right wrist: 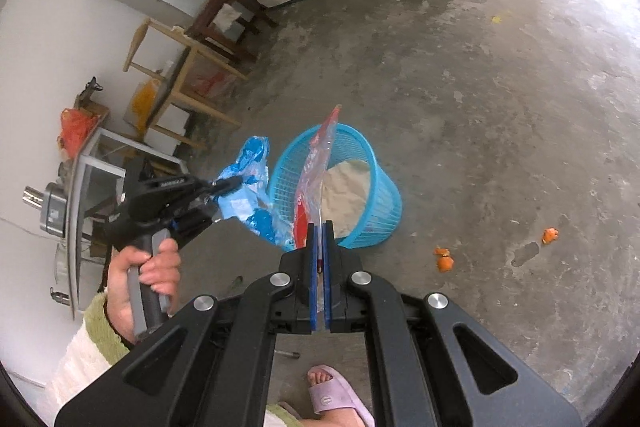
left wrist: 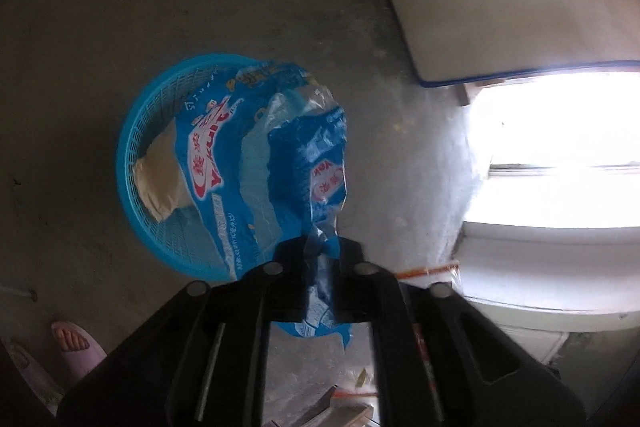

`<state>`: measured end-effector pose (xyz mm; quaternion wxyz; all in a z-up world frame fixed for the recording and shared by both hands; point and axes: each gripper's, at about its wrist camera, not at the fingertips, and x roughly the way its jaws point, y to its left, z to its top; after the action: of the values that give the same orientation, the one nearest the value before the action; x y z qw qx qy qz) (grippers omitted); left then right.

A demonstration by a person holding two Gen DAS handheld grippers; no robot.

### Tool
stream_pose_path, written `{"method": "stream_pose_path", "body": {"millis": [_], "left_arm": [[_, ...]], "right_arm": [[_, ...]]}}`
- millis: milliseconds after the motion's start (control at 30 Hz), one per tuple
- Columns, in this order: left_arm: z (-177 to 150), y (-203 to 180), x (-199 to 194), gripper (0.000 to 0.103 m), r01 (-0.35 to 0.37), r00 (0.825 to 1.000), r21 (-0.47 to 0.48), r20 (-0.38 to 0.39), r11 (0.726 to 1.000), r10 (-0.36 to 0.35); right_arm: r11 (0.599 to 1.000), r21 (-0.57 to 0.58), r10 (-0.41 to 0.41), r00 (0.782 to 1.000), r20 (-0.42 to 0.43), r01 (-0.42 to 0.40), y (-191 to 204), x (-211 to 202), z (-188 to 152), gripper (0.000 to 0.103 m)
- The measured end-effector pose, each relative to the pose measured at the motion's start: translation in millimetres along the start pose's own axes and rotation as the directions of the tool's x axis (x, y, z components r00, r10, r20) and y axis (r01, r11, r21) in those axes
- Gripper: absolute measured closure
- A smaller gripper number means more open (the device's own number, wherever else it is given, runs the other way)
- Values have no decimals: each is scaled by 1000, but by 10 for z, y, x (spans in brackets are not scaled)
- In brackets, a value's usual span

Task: Collect trash
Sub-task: 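Open the left tool over the basket to drop the blue bag while the right tool drops the clear bag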

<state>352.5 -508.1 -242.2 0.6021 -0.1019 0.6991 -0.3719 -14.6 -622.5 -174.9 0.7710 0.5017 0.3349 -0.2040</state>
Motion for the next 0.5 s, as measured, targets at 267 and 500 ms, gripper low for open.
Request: {"method": "stream_pose_path", "body": {"millis": [267, 500], "left_arm": [[-72, 35, -55, 48, 1, 1000, -16, 7, 1000, -1], [-156, -138, -418, 40, 27, 999, 38, 44, 999, -28]], "right_arm": [[1000, 19, -12, 1000, 0, 12, -84, 65, -3, 100], [1000, -6, 14, 1000, 18, -14, 39, 28, 29, 100]]}}
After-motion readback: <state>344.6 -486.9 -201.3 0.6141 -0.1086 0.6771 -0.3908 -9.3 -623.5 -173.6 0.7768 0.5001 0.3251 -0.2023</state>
